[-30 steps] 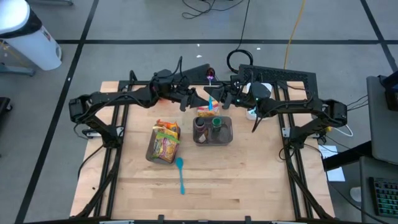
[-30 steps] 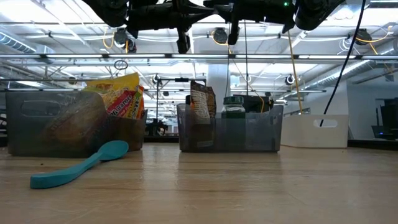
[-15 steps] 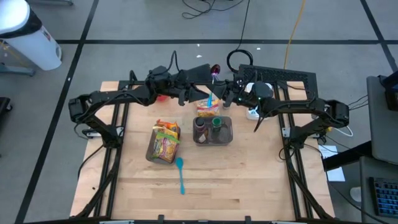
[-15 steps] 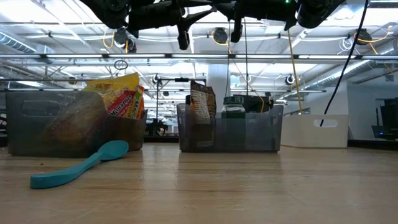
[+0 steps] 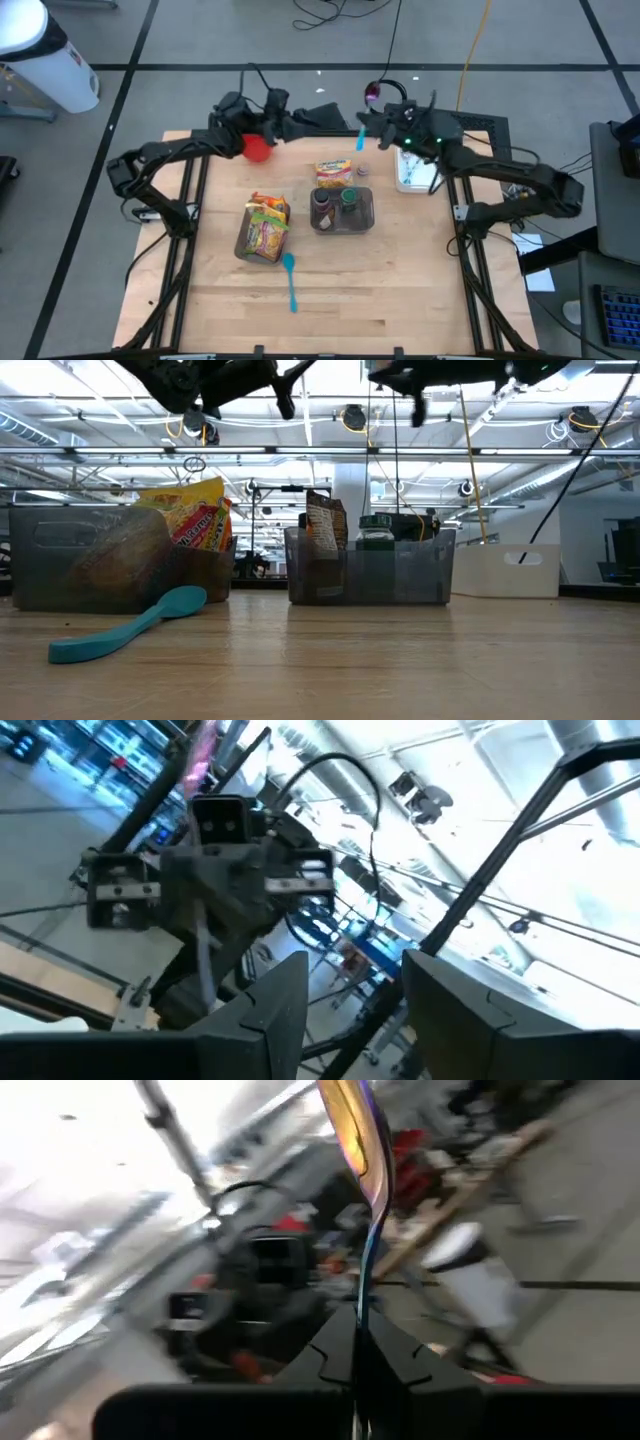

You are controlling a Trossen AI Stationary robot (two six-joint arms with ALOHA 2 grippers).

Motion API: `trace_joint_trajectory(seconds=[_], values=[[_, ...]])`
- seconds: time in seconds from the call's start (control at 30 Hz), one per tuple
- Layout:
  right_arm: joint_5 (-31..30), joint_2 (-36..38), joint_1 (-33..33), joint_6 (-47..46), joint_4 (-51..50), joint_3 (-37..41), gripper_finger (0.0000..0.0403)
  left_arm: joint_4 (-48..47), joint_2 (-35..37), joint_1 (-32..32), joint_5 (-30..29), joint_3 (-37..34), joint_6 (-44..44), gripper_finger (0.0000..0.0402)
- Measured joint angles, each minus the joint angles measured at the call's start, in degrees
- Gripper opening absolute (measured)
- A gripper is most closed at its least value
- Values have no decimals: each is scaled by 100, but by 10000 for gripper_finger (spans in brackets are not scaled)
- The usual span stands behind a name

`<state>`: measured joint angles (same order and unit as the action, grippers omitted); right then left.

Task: Pick & Place Food Item
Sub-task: Put the blue spoon into the white bin

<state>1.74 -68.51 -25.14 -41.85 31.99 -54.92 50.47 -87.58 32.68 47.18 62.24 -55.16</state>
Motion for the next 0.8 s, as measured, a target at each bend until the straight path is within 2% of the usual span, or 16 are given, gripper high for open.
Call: trace_joint_trajectory(seconds=[0.27,0.5,0.6,0.8], values=[[-1059,1368,-432,351,-2895,0,0,24,160,288,487,1,-260,173],[-1586,1816,-702,58,-5044,0,0,4,183,346,547,1,-176,173],[-1705,1781,-790,12,-5462,31,0,14,183,346,549,0,-103,173],[-1699,1670,-1025,-40,-5278,541,0,7,183,346,634,1,-100,173]])
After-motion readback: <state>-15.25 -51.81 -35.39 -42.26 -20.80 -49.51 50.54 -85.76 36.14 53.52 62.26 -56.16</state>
